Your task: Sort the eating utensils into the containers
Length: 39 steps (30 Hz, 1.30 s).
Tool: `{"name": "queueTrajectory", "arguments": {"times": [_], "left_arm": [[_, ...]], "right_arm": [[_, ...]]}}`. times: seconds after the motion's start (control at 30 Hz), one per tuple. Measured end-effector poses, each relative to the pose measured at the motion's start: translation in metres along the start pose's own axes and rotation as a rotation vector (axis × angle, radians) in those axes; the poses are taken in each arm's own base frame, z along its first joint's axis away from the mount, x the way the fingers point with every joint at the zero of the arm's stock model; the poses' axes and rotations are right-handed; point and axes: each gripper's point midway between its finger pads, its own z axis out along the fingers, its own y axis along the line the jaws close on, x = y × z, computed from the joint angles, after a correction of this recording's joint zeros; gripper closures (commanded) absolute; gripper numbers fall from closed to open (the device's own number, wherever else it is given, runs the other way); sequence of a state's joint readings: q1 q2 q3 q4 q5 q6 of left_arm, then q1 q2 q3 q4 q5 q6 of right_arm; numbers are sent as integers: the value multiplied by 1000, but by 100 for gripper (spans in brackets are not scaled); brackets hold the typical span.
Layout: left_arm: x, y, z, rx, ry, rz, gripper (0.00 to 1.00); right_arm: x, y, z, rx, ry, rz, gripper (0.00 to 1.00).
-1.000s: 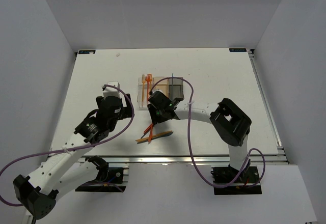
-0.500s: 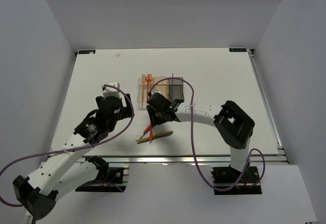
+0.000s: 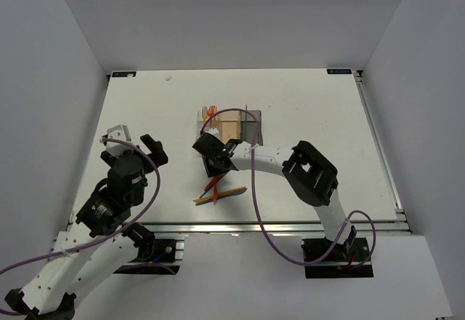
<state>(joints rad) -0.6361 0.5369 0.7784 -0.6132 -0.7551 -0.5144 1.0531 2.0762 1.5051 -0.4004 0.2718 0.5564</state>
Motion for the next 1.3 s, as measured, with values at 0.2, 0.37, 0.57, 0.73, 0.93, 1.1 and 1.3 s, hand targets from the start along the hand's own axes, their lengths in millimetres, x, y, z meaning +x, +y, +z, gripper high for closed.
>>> {"name": "queueTrajectory", "arguments": {"times": [0.2,0.37,0.57,0.73,0.93,1.1,1.3], "left_arm": [[5,0,4,-19,14,19,2],[11,-3,8,-16,37,40,2],[6,-2,4,-4,23,27,2],[6,-2,4,-3,21,27,2],[4,-2,3,-1,16,23,2],[3,-1,2,1,13,19,2],[3,-1,2,0,12,19,2]], "right_arm": [[5,-6,3,61,11,0,64],[8,-7,5,79,18,9,75],[7,-8,5,89,14,42,85],[6,-4,7,77,4,74,100],[5,3,6,37,-12,105,100],[16,9,-14,-25,13,99,100],[-10,41,-71,-235,-39,85,100]]}}
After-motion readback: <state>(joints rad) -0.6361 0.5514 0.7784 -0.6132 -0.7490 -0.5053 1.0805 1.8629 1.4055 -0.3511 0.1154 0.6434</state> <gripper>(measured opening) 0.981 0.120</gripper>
